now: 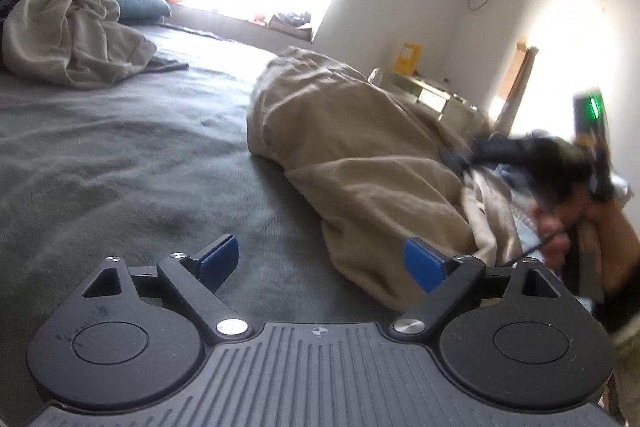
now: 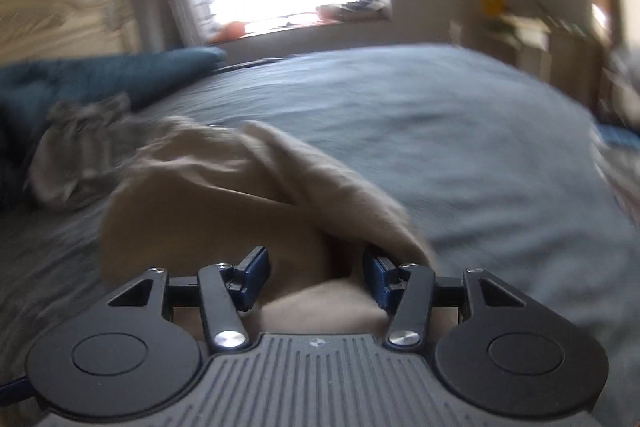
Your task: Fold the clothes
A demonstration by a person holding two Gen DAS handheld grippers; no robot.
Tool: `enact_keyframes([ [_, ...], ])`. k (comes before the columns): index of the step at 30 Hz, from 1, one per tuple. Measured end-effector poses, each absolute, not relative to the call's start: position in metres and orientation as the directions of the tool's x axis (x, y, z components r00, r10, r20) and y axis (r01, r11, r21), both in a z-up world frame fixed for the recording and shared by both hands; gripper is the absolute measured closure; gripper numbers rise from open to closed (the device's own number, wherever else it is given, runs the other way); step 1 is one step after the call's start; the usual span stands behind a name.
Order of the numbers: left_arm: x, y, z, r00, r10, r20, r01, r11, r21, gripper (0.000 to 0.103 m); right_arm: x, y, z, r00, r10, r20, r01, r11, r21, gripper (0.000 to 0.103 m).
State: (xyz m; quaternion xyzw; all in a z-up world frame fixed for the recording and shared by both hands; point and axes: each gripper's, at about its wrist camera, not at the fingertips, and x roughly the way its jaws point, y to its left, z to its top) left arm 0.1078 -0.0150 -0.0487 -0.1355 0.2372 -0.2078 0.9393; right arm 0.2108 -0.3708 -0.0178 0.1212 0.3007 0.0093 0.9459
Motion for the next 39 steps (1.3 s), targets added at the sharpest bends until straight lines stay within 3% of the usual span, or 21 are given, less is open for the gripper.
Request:
enact_keyframes([
  [3, 0.122, -0.019, -0.049, 0.790, -0.480, -0.381, 0.347, 0.863, -0.367, 0.010, 0.190, -0.422, -0.045, 0.771, 0.017, -0.637, 0.219, 0.932, 0.290, 0.052],
  [5, 0.131, -0.025, -0.050, 0.779, -0.501, -0.378, 0.363, 0.851, -0.379, 0.010, 0.172, -0.443, -0.058, 0.736, -0.040, -0.676, 0.309, 0.908, 0.282, 0.038],
  [7, 0.137, -0.029, -0.051, 0.770, -0.515, -0.377, 0.372, 0.842, -0.392, 0.009, 0.155, -0.457, -0.056, 0.740, -0.014, -0.672, 0.320, 0.886, 0.334, 0.038],
  [12, 0.143, -0.036, -0.054, 0.758, -0.529, -0.381, 0.363, 0.828, -0.427, 0.009, 0.152, -0.429, 0.004, 0.842, 0.112, -0.528, 0.114, 0.919, 0.376, 0.037],
  [16, 0.138, -0.033, -0.058, 0.770, -0.499, -0.396, 0.313, 0.838, -0.448, 0.010, 0.195, -0.384, 0.032, 0.827, 0.322, -0.461, -0.134, 0.909, 0.395, 0.021],
  [18, 0.135, -0.029, -0.059, 0.775, -0.481, -0.410, 0.283, 0.844, -0.456, 0.010, 0.233, -0.363, 0.027, 0.788, 0.375, -0.489, -0.193, 0.903, 0.383, 0.018],
  [22, 0.130, -0.015, -0.058, 0.789, -0.430, -0.439, 0.228, 0.869, -0.440, 0.017, 0.304, -0.340, -0.009, 0.696, 0.345, -0.630, -0.133, 0.924, 0.359, 0.018],
  [24, 0.130, -0.006, -0.057, 0.793, -0.415, -0.447, 0.203, 0.871, -0.448, 0.020, 0.314, -0.335, -0.027, 0.635, 0.363, -0.682, -0.096, 0.913, 0.397, 0.027],
  [25, 0.130, -0.001, -0.057, 0.794, -0.409, -0.450, 0.190, 0.870, -0.455, 0.024, 0.310, -0.334, -0.033, 0.619, 0.390, -0.681, -0.102, 0.900, 0.423, 0.046],
  [26, 0.130, 0.003, -0.057, 0.795, -0.403, -0.453, 0.178, 0.869, -0.462, 0.027, 0.302, -0.331, -0.034, 0.622, 0.404, -0.671, -0.119, 0.896, 0.429, 0.058],
  [29, 0.130, 0.014, -0.058, 0.792, -0.407, -0.455, 0.150, 0.852, -0.501, 0.029, 0.269, -0.314, -0.026, 0.673, 0.372, -0.639, -0.181, 0.921, 0.346, 0.084],
  [32, 0.123, 0.025, -0.053, 0.800, -0.429, -0.419, 0.142, 0.814, -0.563, 0.027, 0.237, -0.289, -0.015, 0.687, 0.380, -0.619, -0.263, 0.925, 0.275, 0.089],
  [39, 0.106, 0.043, -0.032, 0.829, -0.458, -0.320, 0.190, 0.769, -0.610, 0.014, 0.165, -0.209, -0.009, 0.671, 0.430, -0.604, -0.498, 0.865, 0.063, 0.090],
])
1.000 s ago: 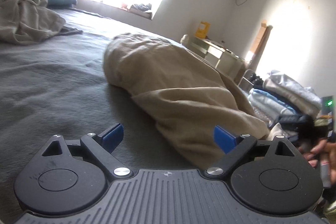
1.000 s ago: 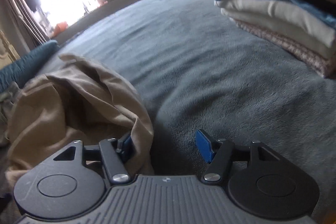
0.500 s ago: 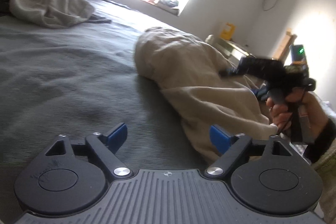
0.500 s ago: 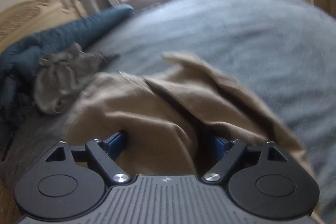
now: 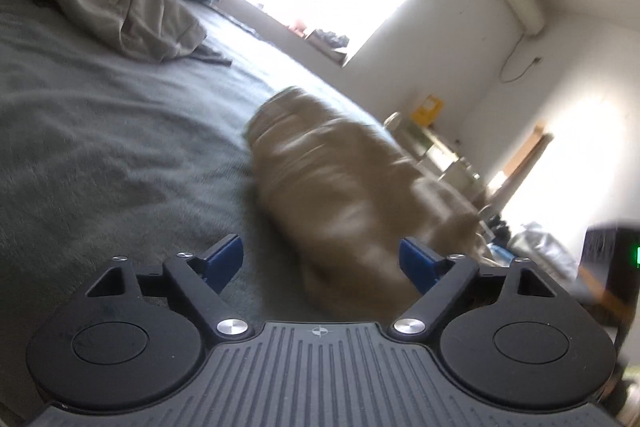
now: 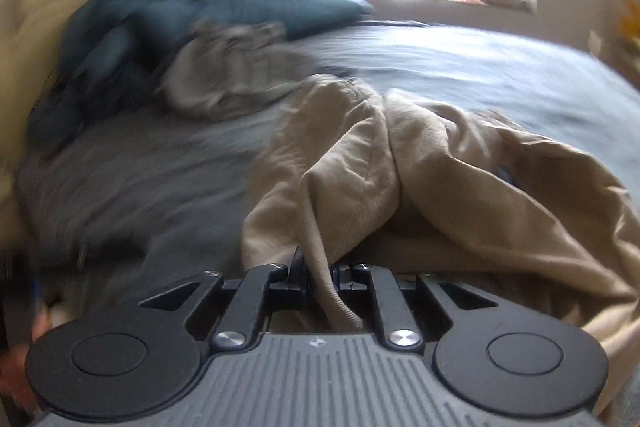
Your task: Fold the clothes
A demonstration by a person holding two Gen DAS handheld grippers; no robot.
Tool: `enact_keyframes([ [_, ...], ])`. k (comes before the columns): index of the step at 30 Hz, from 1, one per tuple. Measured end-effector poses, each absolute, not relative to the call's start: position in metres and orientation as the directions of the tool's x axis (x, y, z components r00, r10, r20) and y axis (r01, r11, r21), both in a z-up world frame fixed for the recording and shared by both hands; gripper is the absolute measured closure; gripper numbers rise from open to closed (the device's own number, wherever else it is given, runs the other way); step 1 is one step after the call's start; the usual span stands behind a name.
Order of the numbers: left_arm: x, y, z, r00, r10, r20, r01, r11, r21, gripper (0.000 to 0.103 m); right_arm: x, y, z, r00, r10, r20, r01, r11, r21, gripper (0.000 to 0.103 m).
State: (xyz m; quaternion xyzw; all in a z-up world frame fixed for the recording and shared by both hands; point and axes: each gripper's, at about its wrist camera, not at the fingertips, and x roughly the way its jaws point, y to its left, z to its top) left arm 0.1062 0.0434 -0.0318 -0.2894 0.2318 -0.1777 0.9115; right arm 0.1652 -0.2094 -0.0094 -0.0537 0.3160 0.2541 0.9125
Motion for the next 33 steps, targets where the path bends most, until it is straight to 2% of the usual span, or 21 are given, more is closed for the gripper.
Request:
enact_keyframes([
  [2, 0.105, 0.046, -0.031, 0.834, -0.455, -0.314, 0.182, 0.762, -0.621, 0.010, 0.147, -0.190, -0.019, 0.664, 0.436, -0.608, -0.538, 0.843, 0.017, 0.090],
  [6, 0.107, 0.047, -0.034, 0.818, -0.458, -0.347, 0.166, 0.766, -0.621, 0.010, 0.121, -0.165, -0.038, 0.660, 0.424, -0.620, -0.584, 0.809, -0.067, 0.090],
  [9, 0.110, 0.046, -0.037, 0.804, -0.456, -0.383, 0.147, 0.775, -0.615, 0.010, 0.109, -0.163, -0.037, 0.670, 0.417, -0.614, -0.599, 0.793, -0.114, 0.078],
  [11, 0.111, 0.046, -0.039, 0.800, -0.462, -0.384, 0.144, 0.768, -0.624, 0.010, 0.100, -0.170, -0.026, 0.667, 0.440, -0.601, -0.616, 0.779, -0.114, 0.061],
  [12, 0.111, 0.046, -0.039, 0.798, -0.467, -0.380, 0.146, 0.762, -0.631, 0.010, 0.096, -0.174, -0.020, 0.665, 0.453, -0.594, -0.626, 0.772, -0.111, 0.059],
  [14, 0.111, 0.045, -0.038, 0.797, -0.478, -0.370, 0.153, 0.752, -0.641, 0.009, 0.090, -0.194, -0.004, 0.690, 0.466, -0.554, -0.602, 0.795, -0.081, 0.049],
  [17, 0.113, 0.041, -0.032, 0.806, -0.485, -0.340, 0.176, 0.744, -0.644, 0.001, 0.086, -0.232, 0.020, 0.735, 0.471, -0.487, -0.545, 0.839, -0.011, 0.046],
  [20, 0.119, 0.035, -0.025, 0.822, -0.470, -0.320, 0.179, 0.748, -0.639, 0.000, 0.101, -0.272, 0.034, 0.789, 0.419, -0.449, -0.437, 0.897, 0.070, 0.042],
  [22, 0.128, 0.028, -0.021, 0.834, -0.442, -0.330, 0.158, 0.765, -0.625, 0.000, 0.114, -0.283, 0.033, 0.804, 0.387, -0.451, -0.398, 0.914, 0.074, 0.042],
  [25, 0.145, 0.021, -0.019, 0.863, -0.337, -0.376, 0.056, 0.805, -0.591, 0.000, 0.134, -0.276, 0.025, 0.778, 0.421, -0.466, -0.435, 0.896, 0.083, 0.042],
  [28, 0.163, 0.018, -0.019, 0.861, -0.254, -0.440, -0.039, 0.831, -0.555, 0.006, 0.157, -0.266, 0.016, 0.750, 0.455, -0.480, -0.450, 0.883, 0.134, 0.042],
  [30, 0.173, 0.018, -0.023, 0.847, -0.223, -0.483, -0.084, 0.840, -0.536, 0.019, 0.174, -0.259, 0.009, 0.731, 0.471, -0.494, -0.453, 0.876, 0.165, 0.046],
  [31, 0.177, 0.019, -0.025, 0.838, -0.216, -0.501, -0.102, 0.841, -0.532, 0.032, 0.179, -0.259, 0.005, 0.723, 0.467, -0.510, -0.447, 0.878, 0.170, 0.064],
  [32, 0.178, 0.021, -0.028, 0.827, -0.216, -0.518, -0.115, 0.838, -0.534, 0.044, 0.181, -0.259, 0.002, 0.716, 0.460, -0.526, -0.439, 0.881, 0.173, 0.093],
  [33, 0.178, 0.024, -0.031, 0.820, -0.211, -0.532, -0.133, 0.834, -0.536, 0.047, 0.184, -0.259, 0.000, 0.708, 0.454, -0.542, -0.432, 0.885, 0.176, 0.101],
])
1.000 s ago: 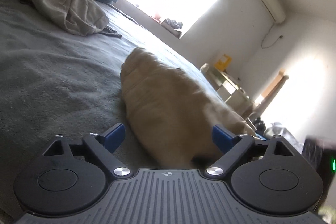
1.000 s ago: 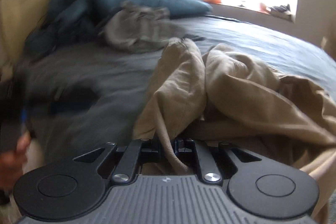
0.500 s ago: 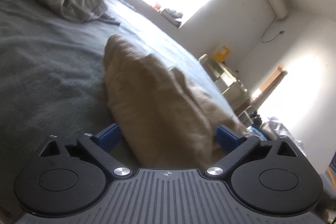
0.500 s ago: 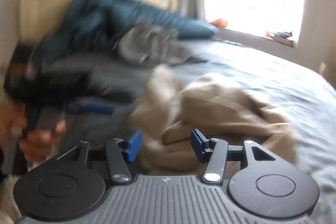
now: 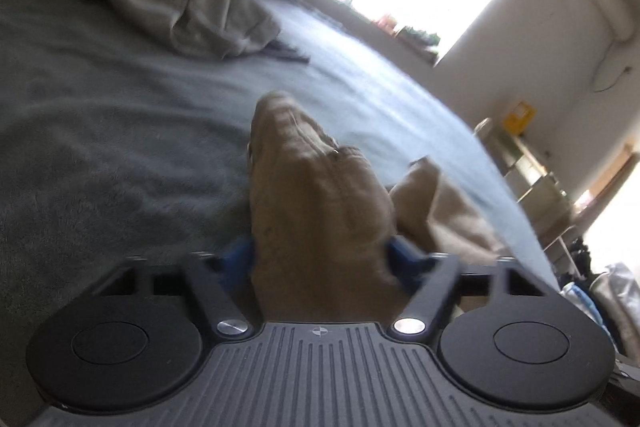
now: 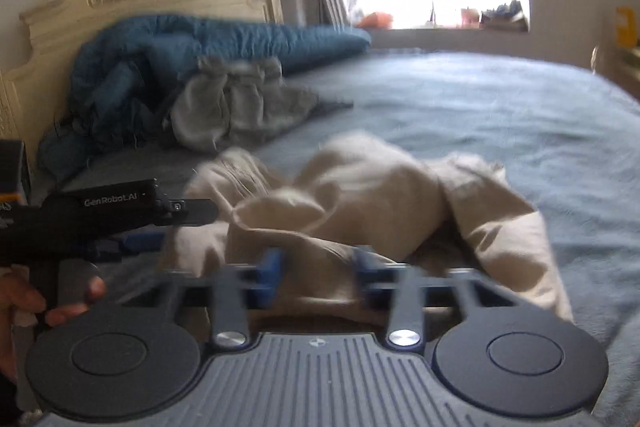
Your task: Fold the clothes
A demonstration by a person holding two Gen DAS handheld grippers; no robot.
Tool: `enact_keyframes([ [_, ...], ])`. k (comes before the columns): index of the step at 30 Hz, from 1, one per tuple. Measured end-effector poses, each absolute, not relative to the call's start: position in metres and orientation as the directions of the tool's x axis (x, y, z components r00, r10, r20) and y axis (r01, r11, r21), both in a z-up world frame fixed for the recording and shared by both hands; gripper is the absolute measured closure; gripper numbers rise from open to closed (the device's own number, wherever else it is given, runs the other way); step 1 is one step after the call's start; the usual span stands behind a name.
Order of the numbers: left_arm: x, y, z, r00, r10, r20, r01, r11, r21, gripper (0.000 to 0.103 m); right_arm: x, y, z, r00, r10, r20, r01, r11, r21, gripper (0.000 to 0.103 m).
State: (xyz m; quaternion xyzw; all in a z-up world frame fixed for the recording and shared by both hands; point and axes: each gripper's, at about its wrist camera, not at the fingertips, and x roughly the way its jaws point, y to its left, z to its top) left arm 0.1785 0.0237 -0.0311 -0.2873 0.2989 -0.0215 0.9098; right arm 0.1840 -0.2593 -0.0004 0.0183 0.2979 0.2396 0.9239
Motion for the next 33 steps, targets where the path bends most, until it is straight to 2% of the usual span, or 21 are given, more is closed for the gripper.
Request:
enact_keyframes([
  [6, 0.158, 0.046, -0.054, 0.800, -0.163, -0.577, -0.215, 0.821, -0.529, 0.055, 0.172, -0.319, 0.002, 0.807, 0.378, -0.454, -0.253, 0.916, 0.312, 0.102],
  [10, 0.143, 0.059, -0.069, 0.790, -0.177, -0.586, -0.228, 0.803, -0.550, 0.059, 0.169, -0.377, -0.024, 0.826, 0.257, -0.501, -0.045, 0.917, 0.397, 0.103],
  [12, 0.137, 0.063, -0.070, 0.798, -0.196, -0.569, -0.213, 0.792, -0.572, 0.057, 0.167, -0.404, -0.041, 0.800, 0.251, -0.545, 0.037, 0.886, 0.462, 0.103],
  [15, 0.134, 0.067, -0.065, 0.809, -0.214, -0.548, -0.193, 0.783, -0.591, 0.047, 0.161, -0.425, -0.051, 0.779, 0.288, -0.557, 0.077, 0.838, 0.541, 0.099],
  [16, 0.134, 0.067, -0.062, 0.815, -0.215, -0.538, -0.186, 0.783, -0.594, 0.043, 0.160, -0.427, -0.049, 0.781, 0.296, -0.551, 0.074, 0.831, 0.551, 0.095],
  [17, 0.134, 0.068, -0.058, 0.822, -0.216, -0.527, -0.177, 0.783, -0.597, 0.036, 0.160, -0.428, -0.046, 0.783, 0.302, -0.543, 0.070, 0.826, 0.560, 0.084],
  [18, 0.135, 0.068, -0.055, 0.828, -0.219, -0.515, -0.166, 0.783, -0.600, 0.033, 0.162, -0.427, -0.043, 0.787, 0.307, -0.535, 0.068, 0.819, 0.570, 0.074],
  [19, 0.137, 0.068, -0.051, 0.835, -0.224, -0.503, -0.155, 0.780, -0.606, 0.032, 0.165, -0.426, -0.040, 0.789, 0.320, -0.525, 0.060, 0.810, 0.583, 0.053],
  [20, 0.139, 0.067, -0.048, 0.839, -0.233, -0.492, -0.145, 0.776, -0.614, 0.031, 0.168, -0.425, -0.037, 0.790, 0.336, -0.513, 0.047, 0.801, 0.597, 0.045],
  [21, 0.144, 0.067, -0.045, 0.839, -0.241, -0.487, -0.136, 0.775, -0.618, 0.030, 0.175, -0.422, -0.036, 0.781, 0.361, -0.510, 0.029, 0.794, 0.607, 0.044],
  [23, 0.157, 0.065, -0.042, 0.834, -0.250, -0.493, -0.129, 0.779, -0.614, 0.026, 0.194, -0.414, -0.036, 0.749, 0.410, -0.521, 0.004, 0.783, 0.621, 0.034],
  [25, 0.175, 0.062, -0.043, 0.815, -0.243, -0.526, -0.147, 0.792, -0.593, 0.026, 0.218, -0.404, -0.041, 0.704, 0.438, -0.559, 0.016, 0.777, 0.629, 0.030],
  [27, 0.195, 0.061, -0.047, 0.783, -0.236, -0.575, -0.179, 0.801, -0.572, 0.035, 0.241, -0.396, -0.053, 0.645, 0.443, -0.623, 0.070, 0.777, 0.625, 0.030],
  [28, 0.205, 0.061, -0.050, 0.761, -0.250, -0.598, -0.177, 0.808, -0.563, 0.055, 0.249, -0.394, -0.060, 0.619, 0.457, -0.639, 0.092, 0.766, 0.636, 0.030],
  [29, 0.214, 0.061, -0.052, 0.742, -0.262, -0.617, -0.177, 0.811, -0.557, 0.063, 0.256, -0.392, -0.068, 0.594, 0.476, -0.648, 0.111, 0.749, 0.653, 0.032],
  [30, 0.223, 0.061, -0.054, 0.728, -0.268, -0.631, -0.183, 0.811, -0.556, 0.064, 0.263, -0.391, -0.076, 0.570, 0.496, -0.655, 0.131, 0.732, 0.668, 0.032],
  [31, 0.228, 0.062, -0.054, 0.722, -0.274, -0.635, -0.185, 0.808, -0.559, 0.074, 0.266, -0.389, -0.079, 0.565, 0.504, -0.654, 0.135, 0.726, 0.675, 0.041],
  [32, 0.232, 0.062, -0.053, 0.724, -0.279, -0.631, -0.183, 0.804, -0.566, 0.083, 0.268, -0.388, -0.079, 0.567, 0.506, -0.650, 0.131, 0.723, 0.678, 0.061],
  [33, 0.236, 0.063, -0.052, 0.726, -0.285, -0.626, -0.181, 0.799, -0.574, 0.086, 0.269, -0.386, -0.079, 0.568, 0.506, -0.649, 0.133, 0.722, 0.679, 0.074],
])
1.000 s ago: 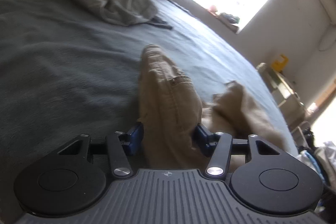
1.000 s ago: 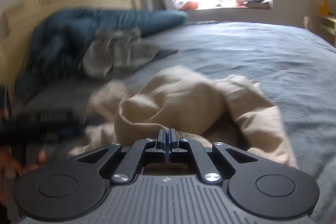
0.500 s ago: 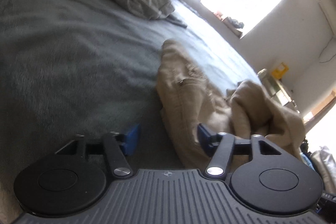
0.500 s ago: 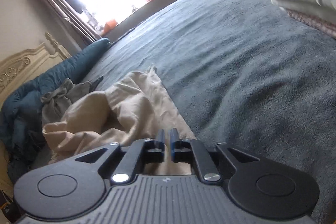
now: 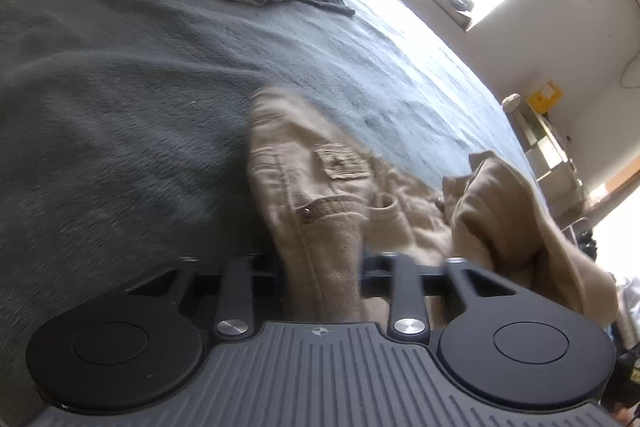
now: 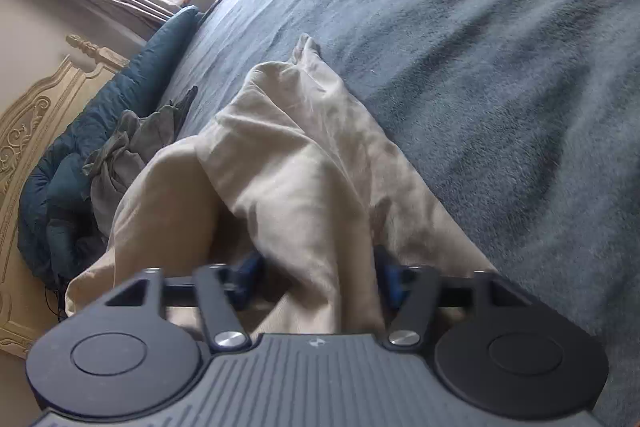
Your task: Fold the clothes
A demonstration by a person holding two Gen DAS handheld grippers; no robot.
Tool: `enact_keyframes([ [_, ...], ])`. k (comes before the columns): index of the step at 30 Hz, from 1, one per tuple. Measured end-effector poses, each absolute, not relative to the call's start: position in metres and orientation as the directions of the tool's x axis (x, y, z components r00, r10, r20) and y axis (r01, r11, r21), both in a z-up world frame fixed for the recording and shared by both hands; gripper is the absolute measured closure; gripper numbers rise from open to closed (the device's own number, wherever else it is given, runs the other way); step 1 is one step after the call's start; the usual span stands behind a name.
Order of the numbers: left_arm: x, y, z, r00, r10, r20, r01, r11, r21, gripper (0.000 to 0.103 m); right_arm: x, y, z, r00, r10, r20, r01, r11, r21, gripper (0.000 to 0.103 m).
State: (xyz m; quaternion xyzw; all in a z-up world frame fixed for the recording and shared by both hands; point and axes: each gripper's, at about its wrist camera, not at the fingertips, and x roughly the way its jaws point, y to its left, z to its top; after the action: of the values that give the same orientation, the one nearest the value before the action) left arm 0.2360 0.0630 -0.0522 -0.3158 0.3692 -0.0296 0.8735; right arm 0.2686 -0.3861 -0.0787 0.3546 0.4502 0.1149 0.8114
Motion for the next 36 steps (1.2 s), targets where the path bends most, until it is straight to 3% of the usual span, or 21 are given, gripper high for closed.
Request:
enact_keyframes([
  [1, 0.239, 0.064, -0.050, 0.735, -0.293, -0.611, -0.177, 0.787, -0.591, 0.092, 0.271, -0.386, -0.077, 0.571, 0.504, -0.648, 0.142, 0.717, 0.683, 0.088],
  [2, 0.244, 0.065, -0.045, 0.750, -0.307, -0.585, -0.164, 0.771, -0.615, 0.094, 0.274, -0.386, -0.075, 0.574, 0.503, -0.646, 0.153, 0.709, 0.688, 0.092],
  [6, 0.273, 0.065, -0.012, 0.798, -0.371, -0.475, -0.084, 0.712, -0.697, 0.096, 0.300, -0.389, -0.044, 0.652, 0.467, -0.597, 0.142, 0.698, 0.701, 0.094],
  [10, 0.297, 0.065, 0.053, 0.846, -0.400, -0.353, 0.028, 0.694, -0.719, 0.096, 0.327, -0.403, 0.027, 0.780, 0.428, -0.457, 0.071, 0.664, 0.744, 0.095],
  [14, 0.271, 0.075, 0.109, 0.904, -0.387, -0.179, 0.174, 0.718, -0.674, 0.096, 0.310, -0.419, 0.097, 0.882, 0.377, -0.284, -0.042, 0.661, 0.749, 0.095],
  [18, 0.218, 0.098, 0.109, 0.931, -0.348, -0.108, 0.210, 0.754, -0.622, 0.096, 0.246, -0.435, 0.115, 0.924, 0.327, -0.197, -0.085, 0.680, 0.729, 0.095],
  [20, 0.191, 0.107, 0.088, 0.939, -0.323, -0.118, 0.189, 0.771, -0.609, 0.096, 0.209, -0.444, 0.104, 0.932, 0.295, -0.210, -0.062, 0.701, 0.711, 0.095],
  [23, 0.166, 0.128, 0.040, 0.938, -0.288, -0.191, 0.113, 0.778, -0.619, 0.096, 0.162, -0.453, 0.061, 0.913, 0.266, -0.308, 0.026, 0.717, 0.697, 0.094],
  [25, 0.150, 0.137, 0.002, 0.930, -0.265, -0.257, 0.047, 0.774, -0.631, 0.096, 0.141, -0.453, 0.019, 0.866, 0.246, -0.435, 0.120, 0.742, 0.659, 0.091],
  [28, 0.128, 0.151, -0.041, 0.917, -0.242, -0.318, -0.039, 0.738, -0.674, 0.096, 0.116, -0.452, -0.038, 0.745, 0.187, -0.641, 0.277, 0.786, 0.552, 0.077],
  [30, 0.122, 0.161, -0.057, 0.912, -0.247, -0.327, -0.063, 0.703, -0.708, 0.096, 0.096, -0.453, -0.055, 0.685, 0.144, -0.714, 0.343, 0.801, 0.491, 0.073],
  [33, 0.117, 0.163, -0.061, 0.912, -0.254, -0.322, -0.059, 0.696, -0.715, 0.094, 0.069, -0.452, -0.032, 0.696, 0.061, -0.716, 0.362, 0.831, 0.422, 0.061],
  [35, 0.116, 0.158, -0.055, 0.913, -0.250, -0.323, -0.047, 0.721, -0.691, 0.086, 0.056, -0.450, 0.000, 0.739, -0.005, -0.674, 0.341, 0.865, 0.368, 0.058],
  [36, 0.116, 0.156, -0.051, 0.913, -0.251, -0.323, -0.039, 0.732, -0.680, 0.073, 0.055, -0.443, 0.018, 0.766, -0.021, -0.642, 0.313, 0.885, 0.344, 0.054],
])
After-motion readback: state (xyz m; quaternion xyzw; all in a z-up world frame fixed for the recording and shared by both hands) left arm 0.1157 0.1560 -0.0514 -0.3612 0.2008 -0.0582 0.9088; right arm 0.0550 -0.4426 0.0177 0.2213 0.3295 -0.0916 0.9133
